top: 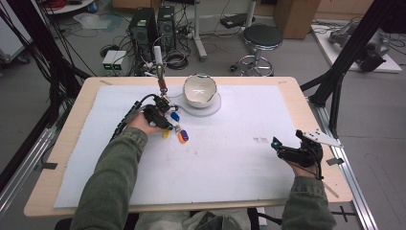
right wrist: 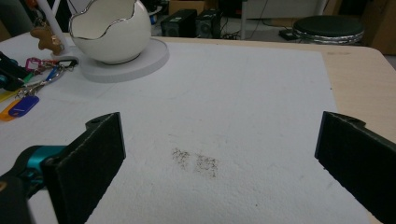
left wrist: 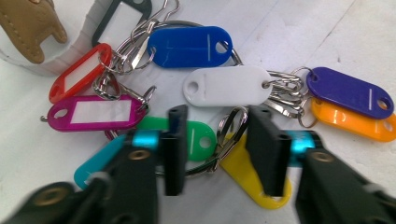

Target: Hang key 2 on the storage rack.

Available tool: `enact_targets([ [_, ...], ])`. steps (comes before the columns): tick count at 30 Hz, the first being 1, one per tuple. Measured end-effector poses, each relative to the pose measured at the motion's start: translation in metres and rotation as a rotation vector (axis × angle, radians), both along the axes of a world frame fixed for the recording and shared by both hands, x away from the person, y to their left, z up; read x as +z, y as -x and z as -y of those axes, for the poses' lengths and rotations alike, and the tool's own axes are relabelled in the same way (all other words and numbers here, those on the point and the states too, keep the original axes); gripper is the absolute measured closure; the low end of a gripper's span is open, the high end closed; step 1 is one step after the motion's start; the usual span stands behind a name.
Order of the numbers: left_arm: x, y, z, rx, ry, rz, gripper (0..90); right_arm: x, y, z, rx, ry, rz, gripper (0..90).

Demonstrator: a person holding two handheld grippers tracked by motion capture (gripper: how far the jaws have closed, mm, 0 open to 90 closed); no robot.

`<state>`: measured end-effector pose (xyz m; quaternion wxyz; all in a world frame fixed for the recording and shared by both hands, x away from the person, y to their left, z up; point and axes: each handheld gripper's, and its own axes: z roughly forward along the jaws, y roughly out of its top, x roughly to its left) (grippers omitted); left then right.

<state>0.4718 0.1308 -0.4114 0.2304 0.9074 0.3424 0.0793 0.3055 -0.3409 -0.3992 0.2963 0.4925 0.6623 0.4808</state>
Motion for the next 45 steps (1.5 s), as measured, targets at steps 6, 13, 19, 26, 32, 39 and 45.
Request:
enact_targets([
  [6,0.002,0.003,0.002,-0.039,-0.003,0.012,80.8,0.0,0.0,0.0,-0.003,0.0,-0.001,0.7],
  [13,0.007,0.008,0.003,-0.057,-0.017,0.043,81.2,0.0,0.0,0.0,-0.002,0.002,0.0,0.7],
  [19,0.019,0.013,-0.003,-0.049,0.015,0.077,81.3,0.0,0.001,0.001,-0.006,-0.013,-0.002,0.7],
  [26,0.033,0.017,-0.014,-0.038,0.037,0.103,86.1,0.0,0.001,0.0,-0.004,-0.017,-0.004,0.7],
  [32,0.04,0.02,-0.019,-0.043,0.037,0.109,86.5,0.0,0.001,0.0,-0.002,-0.017,-0.003,0.7],
  [39,0.051,0.025,-0.029,-0.024,0.045,0.127,86.4,0.0,0.001,0.0,-0.001,-0.017,-0.003,0.8],
  [45,0.062,0.029,-0.042,0.003,0.069,0.157,86.4,0.0,0.001,0.0,-0.001,-0.017,-0.003,0.8],
])
